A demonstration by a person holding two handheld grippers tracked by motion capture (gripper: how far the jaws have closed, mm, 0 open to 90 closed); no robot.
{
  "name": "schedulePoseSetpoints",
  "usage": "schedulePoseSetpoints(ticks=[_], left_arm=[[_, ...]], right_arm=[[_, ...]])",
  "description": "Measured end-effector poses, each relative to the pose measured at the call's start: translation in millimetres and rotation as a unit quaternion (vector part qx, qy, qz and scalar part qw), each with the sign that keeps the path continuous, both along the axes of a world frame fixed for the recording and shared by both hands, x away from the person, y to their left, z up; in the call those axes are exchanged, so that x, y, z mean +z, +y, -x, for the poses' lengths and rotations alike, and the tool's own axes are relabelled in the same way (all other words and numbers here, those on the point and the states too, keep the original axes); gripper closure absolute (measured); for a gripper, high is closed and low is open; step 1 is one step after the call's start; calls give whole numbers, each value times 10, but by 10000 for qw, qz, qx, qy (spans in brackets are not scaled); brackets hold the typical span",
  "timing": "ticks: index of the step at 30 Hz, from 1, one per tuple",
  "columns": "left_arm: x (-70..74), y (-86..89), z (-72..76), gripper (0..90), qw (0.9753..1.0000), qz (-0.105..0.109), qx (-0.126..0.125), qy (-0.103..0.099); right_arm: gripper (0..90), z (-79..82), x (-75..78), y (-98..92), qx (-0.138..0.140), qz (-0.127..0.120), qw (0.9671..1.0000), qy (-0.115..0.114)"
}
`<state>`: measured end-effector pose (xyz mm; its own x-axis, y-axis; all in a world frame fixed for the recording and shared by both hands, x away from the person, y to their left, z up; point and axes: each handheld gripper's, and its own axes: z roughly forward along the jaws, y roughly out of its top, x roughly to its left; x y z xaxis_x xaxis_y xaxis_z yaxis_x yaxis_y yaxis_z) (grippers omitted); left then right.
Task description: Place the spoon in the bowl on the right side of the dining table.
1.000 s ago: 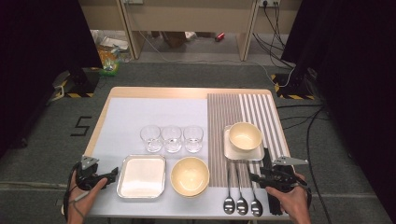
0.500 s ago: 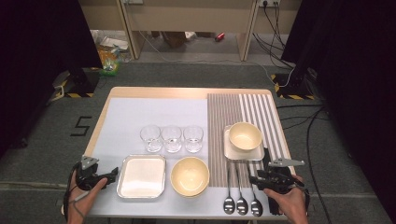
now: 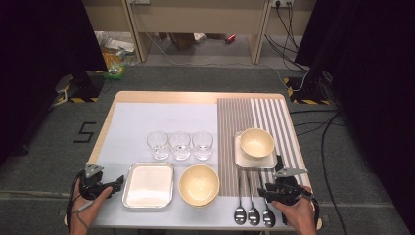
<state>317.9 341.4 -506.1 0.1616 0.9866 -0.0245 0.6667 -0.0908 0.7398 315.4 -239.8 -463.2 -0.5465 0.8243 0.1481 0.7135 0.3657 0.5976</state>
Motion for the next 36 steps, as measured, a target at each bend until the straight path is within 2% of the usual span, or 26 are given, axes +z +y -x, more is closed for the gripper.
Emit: schedulePoseSetpoints(ticks=[5, 10, 11, 14, 19, 25, 28, 29, 33, 36], left_arm=[[0, -1, 1, 111, 10000, -2, 3, -5], [0, 0, 1, 111, 10000, -5, -1, 0], [0, 0, 1, 111, 10000, -2, 1, -5], [0, 0, 0, 111, 10000, -3, 1, -1], [0, -1, 1, 111, 10000, -5, 1, -3], [0, -2, 1, 111, 10000, -11, 1, -6], [0, -2, 1, 111, 10000, -11, 3, -6], [-1, -2, 1, 111, 10000, -10, 1, -8], [0, -3, 1, 112, 10000, -12, 2, -6], [1, -5, 3, 112, 10000, -6, 2, -2]], right_arm=[[637, 27, -68, 11, -13, 200, 9997, 112], [696, 39, -70, 42, -37, 366, 9993, 24], [716, 42, -63, 66, -17, 503, 9987, -2], [722, 32, -56, 77, 25, 587, 9983, -10], [752, 21, -52, 24, -60, 303, 9995, 112], [791, 21, -21, -30, -113, 171, 9996, 173], [743, 8, -28, -47, -178, 181, 9994, 230], [726, 4, -40, -40, -194, 207, 9990, 353], [734, 0, -36, -10, -193, 337, 9987, 326], [745, -17, -35, -29, -231, 233, 9987, 392]])
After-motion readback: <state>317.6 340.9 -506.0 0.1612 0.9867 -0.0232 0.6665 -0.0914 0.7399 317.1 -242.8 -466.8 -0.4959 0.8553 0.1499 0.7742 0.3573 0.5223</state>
